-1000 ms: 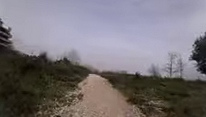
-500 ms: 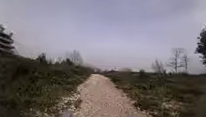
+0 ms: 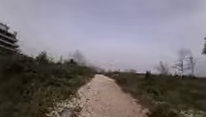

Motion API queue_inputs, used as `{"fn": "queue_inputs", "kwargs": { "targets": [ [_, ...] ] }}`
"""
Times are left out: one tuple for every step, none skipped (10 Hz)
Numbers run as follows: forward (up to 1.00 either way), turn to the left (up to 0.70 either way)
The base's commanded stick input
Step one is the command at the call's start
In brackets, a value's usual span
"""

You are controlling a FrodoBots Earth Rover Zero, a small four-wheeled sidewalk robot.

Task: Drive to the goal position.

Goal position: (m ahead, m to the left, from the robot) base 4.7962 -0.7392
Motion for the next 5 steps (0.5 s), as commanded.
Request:
{"fn": "queue_inputs", "kwargs": {
  "targets": [
    [0.7,0.0],
    [0.7,0.0],
    [0.7,0.0],
    [0.7,0.0],
    [0.7,0.0]
  ]
}}
